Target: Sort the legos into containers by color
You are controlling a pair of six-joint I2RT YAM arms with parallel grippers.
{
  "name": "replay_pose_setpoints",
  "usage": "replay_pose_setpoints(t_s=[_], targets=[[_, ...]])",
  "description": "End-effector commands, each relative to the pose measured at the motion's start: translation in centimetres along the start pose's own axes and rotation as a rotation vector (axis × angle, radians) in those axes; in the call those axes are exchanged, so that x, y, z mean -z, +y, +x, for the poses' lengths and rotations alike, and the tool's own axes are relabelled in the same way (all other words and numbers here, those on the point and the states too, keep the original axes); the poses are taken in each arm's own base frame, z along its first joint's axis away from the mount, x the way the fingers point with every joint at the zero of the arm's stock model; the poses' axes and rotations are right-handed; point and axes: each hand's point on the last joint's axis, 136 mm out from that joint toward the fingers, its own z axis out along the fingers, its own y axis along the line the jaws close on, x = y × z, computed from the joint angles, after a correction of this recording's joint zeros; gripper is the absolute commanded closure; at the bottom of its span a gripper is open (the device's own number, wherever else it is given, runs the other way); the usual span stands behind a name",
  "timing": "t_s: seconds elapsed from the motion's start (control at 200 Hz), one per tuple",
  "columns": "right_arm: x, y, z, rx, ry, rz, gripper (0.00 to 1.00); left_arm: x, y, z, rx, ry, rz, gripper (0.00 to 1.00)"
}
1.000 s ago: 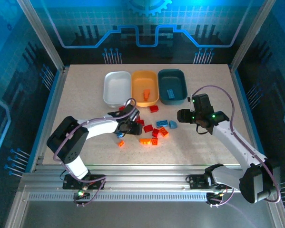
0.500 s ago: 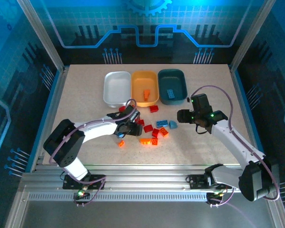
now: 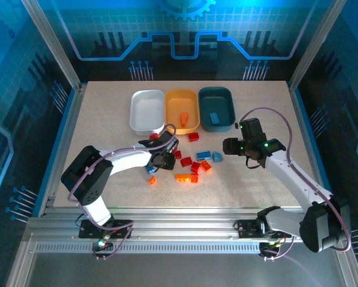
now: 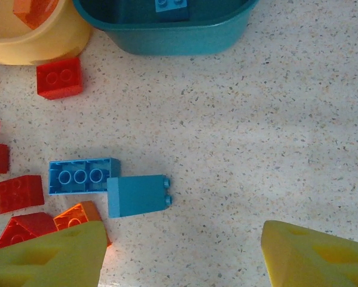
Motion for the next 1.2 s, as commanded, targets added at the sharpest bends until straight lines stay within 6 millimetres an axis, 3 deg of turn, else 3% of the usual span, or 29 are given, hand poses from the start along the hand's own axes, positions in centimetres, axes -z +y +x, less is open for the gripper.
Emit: replay_pose_setpoints(t_s=[0.0,0.105,0.205,0.365,0.52,0.655,0.74,0.895,0.95,1.03,1.101,1.196], targets=[[-0.2,0.3,0.1,0.024,0.011,0.002,0.3,4.3,-0.6,-1.4,-0.001,-0.058,0.023,0.9],[-0.5,0.6,0.0,0.021,0.01,-0.016,0.3,7.3,0.4,-5.0,0.035,-0.145,-0.022,0.9],[-1.0,0.9,0.1,0.018,0.02,-0.029,0.3,7.9,3.1,-9.4,0.127,-0.164,-0.065,0.91],[-1.2,1.6,0.2,0.007,0.023,-0.066,0.3,6.0,7.9,-16.4,0.261,-0.143,-0.094,0.93],[-1.0,2.3,0.1,0.011,0.023,-0.091,0.31,3.5,11.4,-20.7,0.277,-0.086,-0.175,0.94],[-0.9,2.7,0.2,0.014,0.029,-0.108,0.31,1.8,13.4,-22.3,0.321,-0.049,-0.188,0.86],[-1.1,3.2,0.5,0.022,0.042,-0.12,0.31,0.5,14.1,-22.3,0.346,-0.011,-0.191,0.84],[-1.2,4.8,0.0,0.056,0.042,-0.137,0.31,0.3,14.0,-22.3,0.351,-0.01,-0.171,0.59],[-1.3,5.2,0.0,0.07,0.047,-0.134,0.31,1.0,13.8,-22.4,0.351,-0.022,-0.161,0.43],[-1.3,5.6,-0.1,0.085,0.046,-0.132,0.31,2.9,13.5,-22.6,0.348,-0.068,-0.147,0.35],[-1.5,5.8,-0.1,0.092,0.049,-0.129,0.31,5.2,13.3,-22.8,0.345,-0.127,-0.138,0.19],[-1.8,6.0,0.0,0.095,0.055,-0.121,0.31,8.5,13.1,-22.2,0.358,-0.184,-0.126,0.14]])
